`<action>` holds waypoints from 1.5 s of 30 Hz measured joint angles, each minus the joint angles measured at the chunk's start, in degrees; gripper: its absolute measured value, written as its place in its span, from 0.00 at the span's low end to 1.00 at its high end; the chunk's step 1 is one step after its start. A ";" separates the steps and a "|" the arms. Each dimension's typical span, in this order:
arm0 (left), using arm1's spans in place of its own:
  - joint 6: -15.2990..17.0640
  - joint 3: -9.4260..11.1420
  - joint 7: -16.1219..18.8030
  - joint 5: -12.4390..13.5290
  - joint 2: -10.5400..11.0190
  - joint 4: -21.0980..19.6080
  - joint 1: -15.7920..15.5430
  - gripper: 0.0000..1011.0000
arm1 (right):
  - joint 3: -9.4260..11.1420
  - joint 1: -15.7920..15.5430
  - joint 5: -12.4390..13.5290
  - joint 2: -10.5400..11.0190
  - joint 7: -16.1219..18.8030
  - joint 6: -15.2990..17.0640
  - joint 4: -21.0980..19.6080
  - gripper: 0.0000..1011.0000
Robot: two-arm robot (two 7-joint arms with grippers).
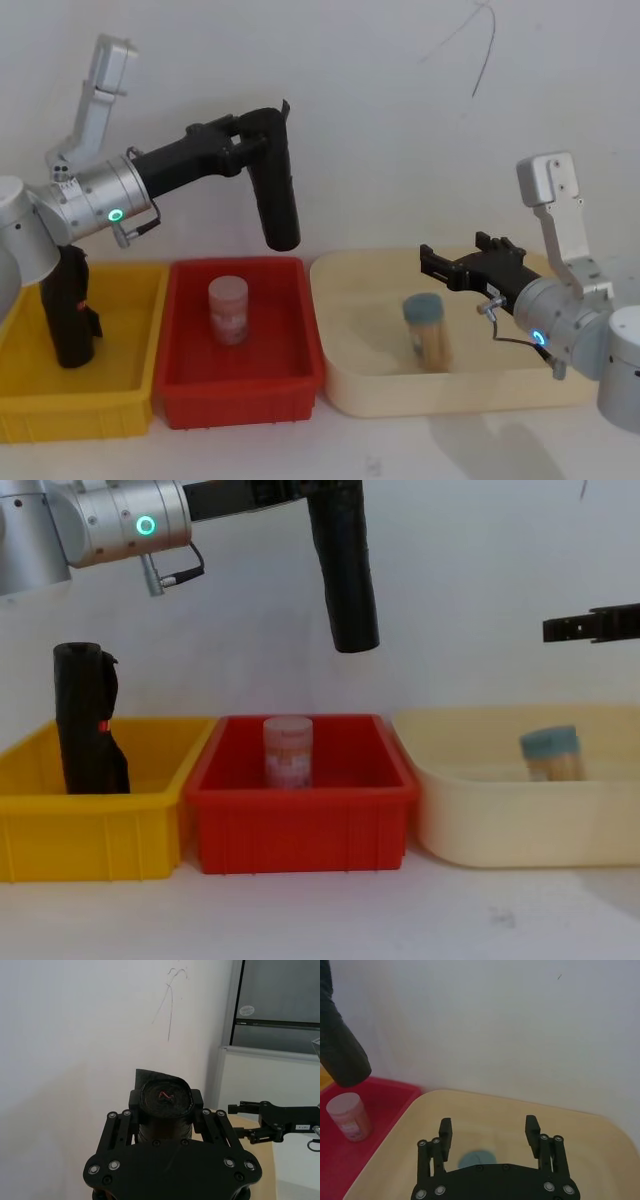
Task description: Pick up the garbage bag with the one hand and transfer it to the other hand.
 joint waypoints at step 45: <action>-1.75 0.90 -2.46 -0.88 -1.51 5.42 -2.71 0.55 | -9.13 3.70 1.49 -2.57 9.56 -8.67 1.42 0.99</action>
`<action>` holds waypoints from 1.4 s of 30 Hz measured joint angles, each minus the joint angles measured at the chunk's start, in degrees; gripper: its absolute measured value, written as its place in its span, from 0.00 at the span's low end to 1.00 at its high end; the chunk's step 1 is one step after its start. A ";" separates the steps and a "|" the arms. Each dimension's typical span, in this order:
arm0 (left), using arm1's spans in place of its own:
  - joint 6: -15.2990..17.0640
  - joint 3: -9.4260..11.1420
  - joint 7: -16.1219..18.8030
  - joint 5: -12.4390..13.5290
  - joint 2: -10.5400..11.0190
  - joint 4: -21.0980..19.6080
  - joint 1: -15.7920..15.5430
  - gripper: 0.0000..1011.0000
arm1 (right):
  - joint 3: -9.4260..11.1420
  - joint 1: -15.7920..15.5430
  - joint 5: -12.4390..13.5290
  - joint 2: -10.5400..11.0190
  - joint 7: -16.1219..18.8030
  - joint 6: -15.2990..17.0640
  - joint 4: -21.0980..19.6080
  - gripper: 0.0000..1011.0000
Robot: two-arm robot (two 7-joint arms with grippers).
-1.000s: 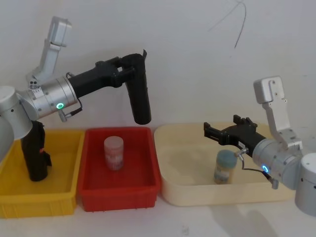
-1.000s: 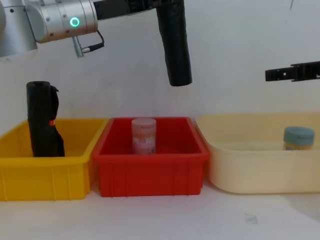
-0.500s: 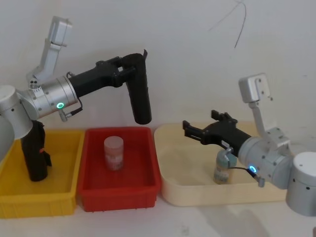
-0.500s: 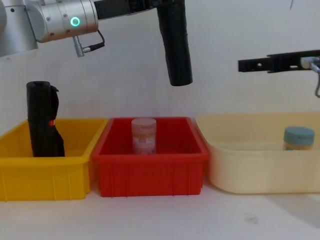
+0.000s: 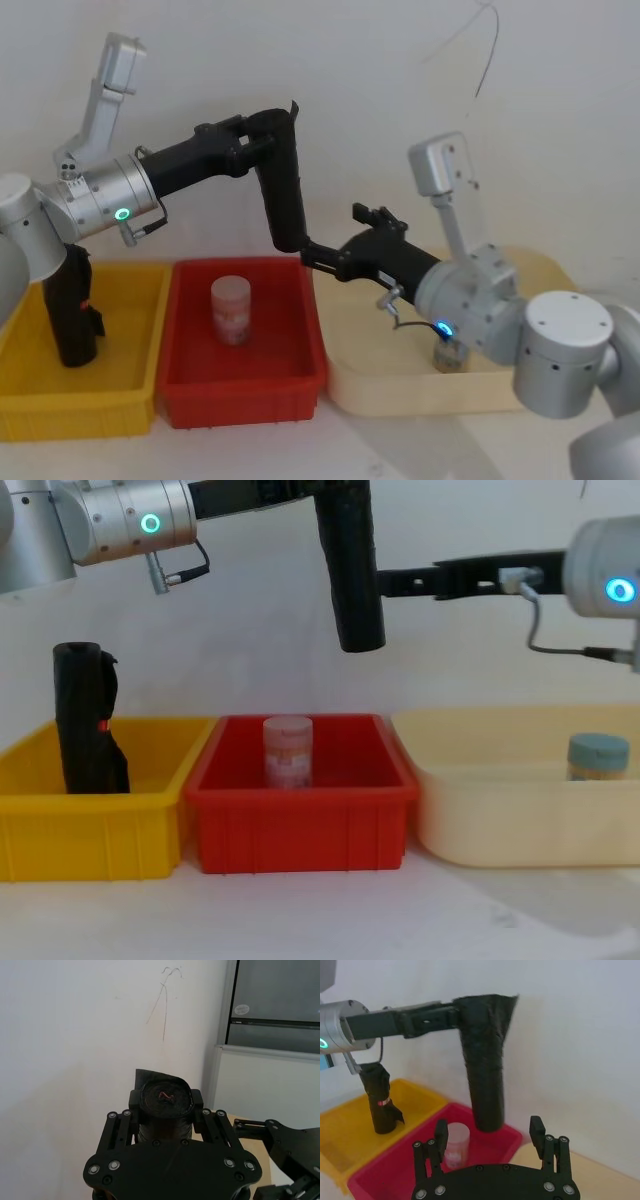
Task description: Pick up the garbage bag with the one hand and transfer it to the other hand.
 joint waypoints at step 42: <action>-0.02 0.00 -0.06 0.01 -0.04 0.12 -0.06 0.55 | -4.46 14.93 -8.51 -14.86 -14.95 -4.52 24.95 0.92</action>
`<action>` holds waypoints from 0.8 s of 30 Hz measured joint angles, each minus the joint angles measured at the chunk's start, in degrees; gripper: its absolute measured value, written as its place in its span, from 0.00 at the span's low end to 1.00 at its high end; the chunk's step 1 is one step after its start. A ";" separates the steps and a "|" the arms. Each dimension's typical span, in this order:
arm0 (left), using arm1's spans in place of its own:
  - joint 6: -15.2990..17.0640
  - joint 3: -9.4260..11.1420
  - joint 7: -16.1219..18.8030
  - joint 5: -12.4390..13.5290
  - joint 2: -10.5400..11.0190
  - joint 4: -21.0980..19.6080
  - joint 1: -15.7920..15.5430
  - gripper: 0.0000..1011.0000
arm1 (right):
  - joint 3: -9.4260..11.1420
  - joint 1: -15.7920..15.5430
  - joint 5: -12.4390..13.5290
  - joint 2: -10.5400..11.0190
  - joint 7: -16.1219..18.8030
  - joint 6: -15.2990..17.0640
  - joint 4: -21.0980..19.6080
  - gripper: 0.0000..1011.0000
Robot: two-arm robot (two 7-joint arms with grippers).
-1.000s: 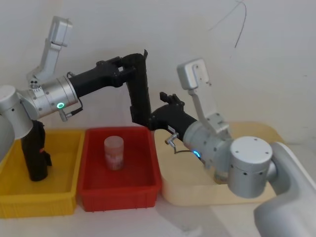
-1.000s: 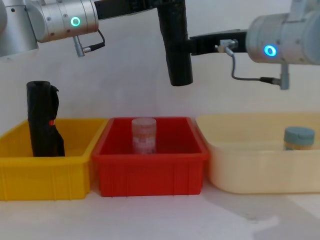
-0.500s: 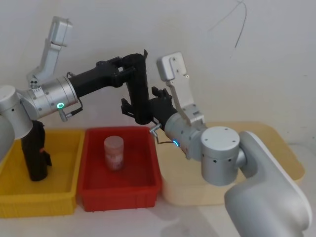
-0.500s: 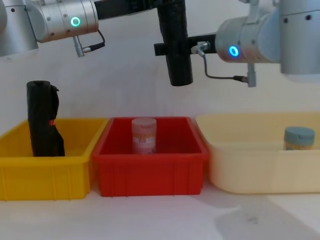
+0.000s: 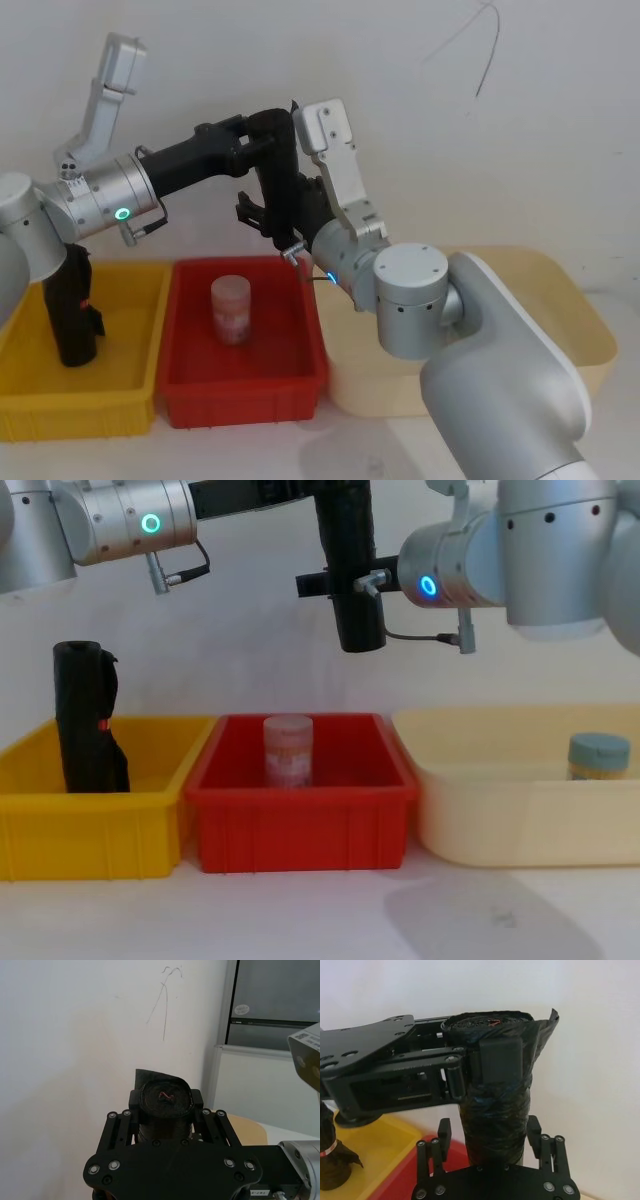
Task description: Pick up the garbage bag with the one hand and transfer it to the other hand.
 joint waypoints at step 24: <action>0.00 0.00 0.01 0.00 0.00 0.00 0.00 0.55 | 0.21 1.89 -0.54 -1.61 -1.29 -0.54 3.49 0.46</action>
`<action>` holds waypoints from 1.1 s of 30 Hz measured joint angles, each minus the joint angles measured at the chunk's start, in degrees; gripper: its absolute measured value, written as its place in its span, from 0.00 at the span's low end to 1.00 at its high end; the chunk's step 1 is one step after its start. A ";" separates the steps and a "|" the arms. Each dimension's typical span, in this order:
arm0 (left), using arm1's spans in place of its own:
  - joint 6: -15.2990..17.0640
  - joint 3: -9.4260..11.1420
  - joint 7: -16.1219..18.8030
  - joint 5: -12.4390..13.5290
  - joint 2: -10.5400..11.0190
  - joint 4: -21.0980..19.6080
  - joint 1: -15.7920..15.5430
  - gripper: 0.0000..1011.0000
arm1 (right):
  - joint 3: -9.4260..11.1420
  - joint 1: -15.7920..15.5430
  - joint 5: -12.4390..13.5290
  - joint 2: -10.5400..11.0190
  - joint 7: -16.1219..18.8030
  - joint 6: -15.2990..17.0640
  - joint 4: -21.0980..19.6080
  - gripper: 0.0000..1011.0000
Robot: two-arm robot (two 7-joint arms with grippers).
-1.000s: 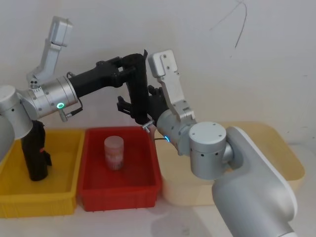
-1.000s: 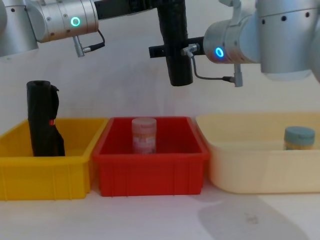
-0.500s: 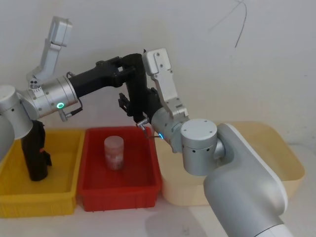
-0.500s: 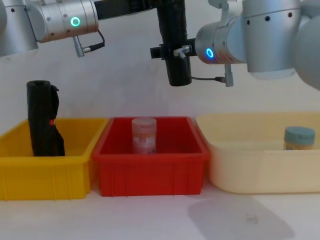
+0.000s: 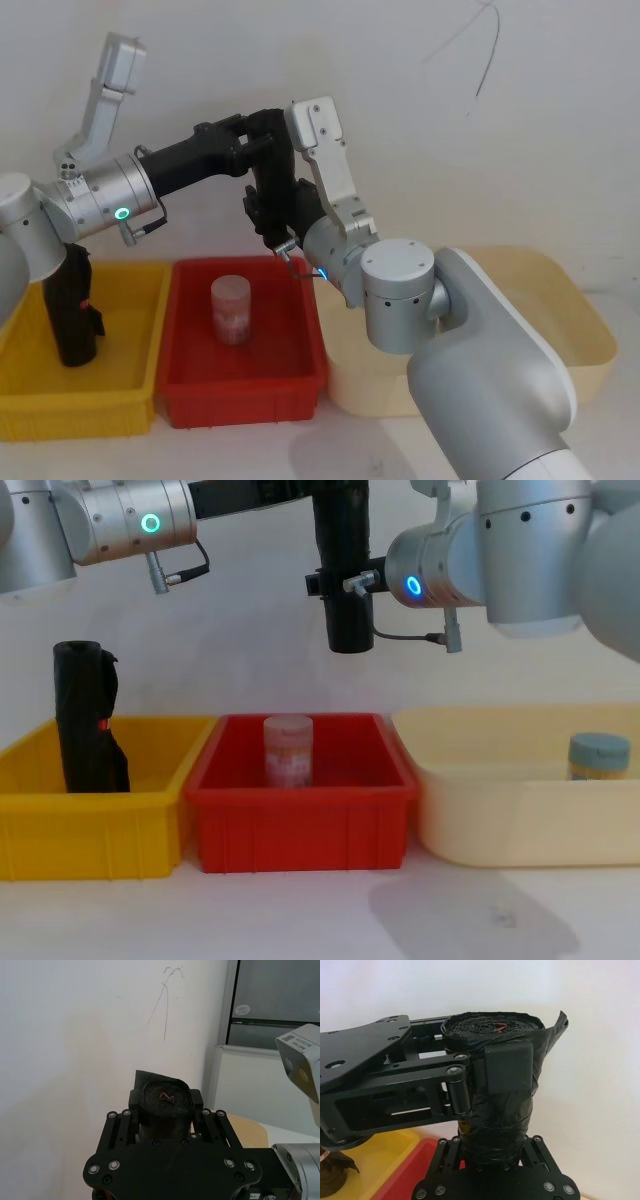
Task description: Pick up the garbage bag with the one hand and transfer it to the other hand.
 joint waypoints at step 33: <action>0.00 0.00 -0.06 0.00 0.00 0.00 0.00 0.99 | 2.76 -1.89 -0.97 0.92 -4.38 -0.02 -3.19 0.46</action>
